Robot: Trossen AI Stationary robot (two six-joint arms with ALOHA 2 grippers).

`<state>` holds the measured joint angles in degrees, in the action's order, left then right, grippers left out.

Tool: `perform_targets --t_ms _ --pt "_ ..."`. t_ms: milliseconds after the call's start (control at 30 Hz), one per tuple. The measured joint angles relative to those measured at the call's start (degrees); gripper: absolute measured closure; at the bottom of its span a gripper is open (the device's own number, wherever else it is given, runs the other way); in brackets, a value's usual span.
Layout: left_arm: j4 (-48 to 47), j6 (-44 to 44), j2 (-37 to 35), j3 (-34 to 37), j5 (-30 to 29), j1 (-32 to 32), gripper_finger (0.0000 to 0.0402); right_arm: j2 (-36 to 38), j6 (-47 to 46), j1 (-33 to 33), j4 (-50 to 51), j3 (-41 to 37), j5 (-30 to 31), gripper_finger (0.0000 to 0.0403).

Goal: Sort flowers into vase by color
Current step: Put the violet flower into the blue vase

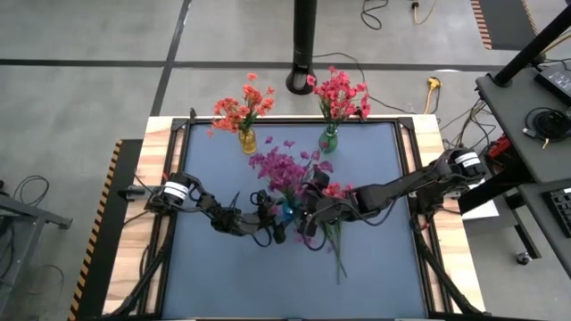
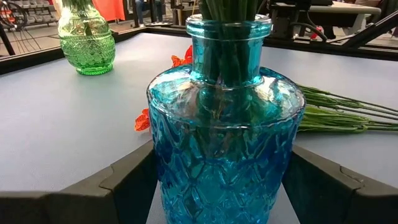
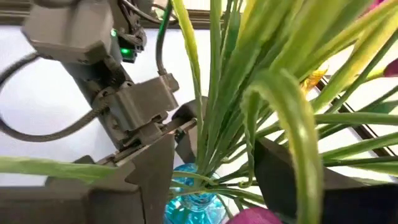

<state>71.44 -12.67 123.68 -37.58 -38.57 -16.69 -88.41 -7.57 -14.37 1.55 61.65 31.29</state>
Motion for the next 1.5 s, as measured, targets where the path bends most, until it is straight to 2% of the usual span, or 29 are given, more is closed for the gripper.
perform_targets --t_ms 267,667,1100,1333,1500 --pt "-0.6 0.1 -0.7 0.0 0.3 0.0 0.0113 2.2 -1.0 -0.9 1.6 0.0 -0.1 0.0178" --pt "-1.1 0.5 -1.5 0.2 0.5 -0.4 0.0103 4.1 -1.4 -1.5 2.6 1.0 -0.1 0.0175" --pt "-1.4 0.6 -1.7 0.2 0.0 -0.4 0.0103 4.1 -3.0 -2.2 5.5 2.8 -0.2 0.0110" --pt "-1.4 1.2 -1.8 0.2 0.0 -0.4 0.0103 5.2 -3.0 -3.0 6.5 3.7 -0.2 0.0098" --pt "-1.4 1.3 -1.9 0.2 -0.1 -0.4 0.0103 5.4 -5.4 -3.1 11.4 6.1 -0.3 0.0100"
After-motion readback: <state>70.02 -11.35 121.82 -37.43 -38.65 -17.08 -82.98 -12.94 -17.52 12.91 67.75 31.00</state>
